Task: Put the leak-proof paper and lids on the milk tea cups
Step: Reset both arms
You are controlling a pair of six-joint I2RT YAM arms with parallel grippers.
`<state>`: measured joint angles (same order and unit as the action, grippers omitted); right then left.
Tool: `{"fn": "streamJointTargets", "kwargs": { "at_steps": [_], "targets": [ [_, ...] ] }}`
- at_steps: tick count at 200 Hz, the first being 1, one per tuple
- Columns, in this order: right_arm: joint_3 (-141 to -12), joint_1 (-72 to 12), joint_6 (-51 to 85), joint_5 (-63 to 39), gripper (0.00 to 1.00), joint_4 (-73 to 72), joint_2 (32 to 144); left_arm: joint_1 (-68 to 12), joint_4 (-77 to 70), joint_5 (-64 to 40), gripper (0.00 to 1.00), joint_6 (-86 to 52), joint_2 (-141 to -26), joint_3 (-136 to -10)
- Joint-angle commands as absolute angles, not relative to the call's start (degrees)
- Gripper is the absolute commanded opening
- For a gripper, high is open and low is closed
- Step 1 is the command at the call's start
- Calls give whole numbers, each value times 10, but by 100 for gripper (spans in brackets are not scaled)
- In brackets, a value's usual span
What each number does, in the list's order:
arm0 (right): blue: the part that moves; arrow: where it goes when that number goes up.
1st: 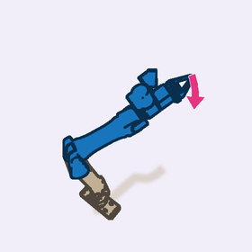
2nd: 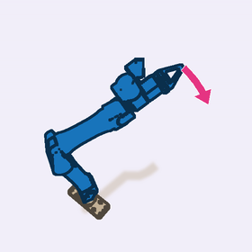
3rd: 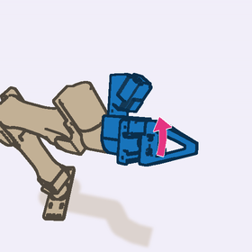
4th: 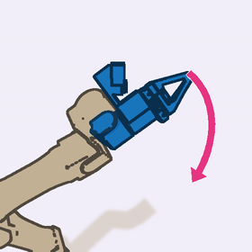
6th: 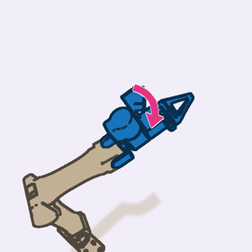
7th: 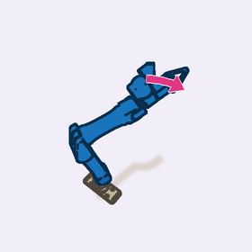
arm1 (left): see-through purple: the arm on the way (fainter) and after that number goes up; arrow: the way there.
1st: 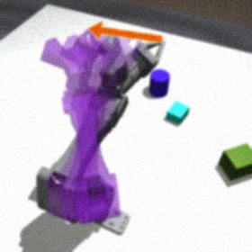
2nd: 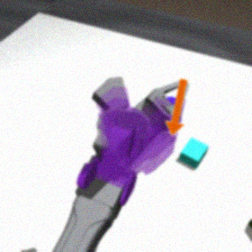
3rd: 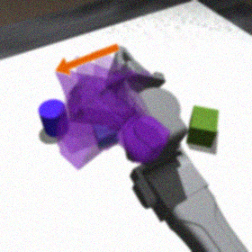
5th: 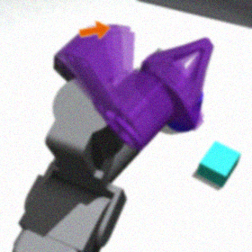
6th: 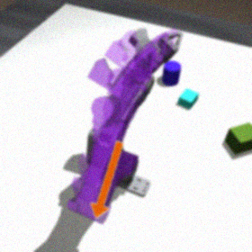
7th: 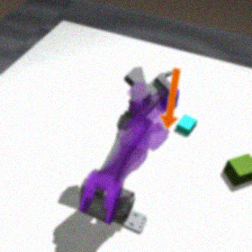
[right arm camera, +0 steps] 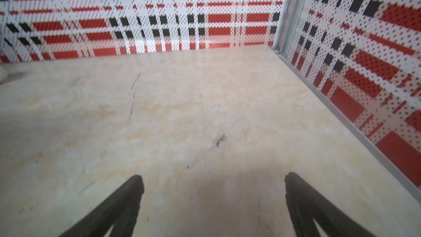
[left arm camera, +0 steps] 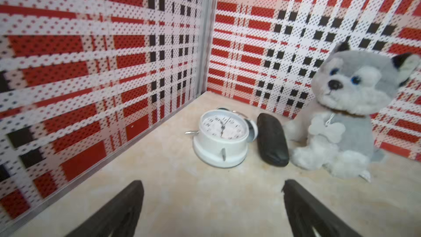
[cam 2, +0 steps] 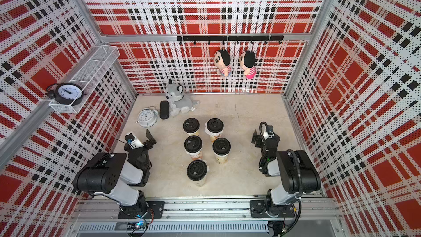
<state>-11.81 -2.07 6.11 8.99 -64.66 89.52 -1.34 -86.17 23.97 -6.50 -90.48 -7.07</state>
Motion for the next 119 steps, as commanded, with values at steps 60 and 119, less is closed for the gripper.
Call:
{"fn": "streamJointTargets", "kwargs": {
  "at_steps": [60, 119],
  "targets": [
    [-166, -18, 42, 83, 100, -656, 896, -24, -830, 226, 98, -37, -905, -108],
    [-165, -19, 39, 85, 100, -662, 899, -25, -803, 194, 98, -24, -907, -124]
  ]
}}
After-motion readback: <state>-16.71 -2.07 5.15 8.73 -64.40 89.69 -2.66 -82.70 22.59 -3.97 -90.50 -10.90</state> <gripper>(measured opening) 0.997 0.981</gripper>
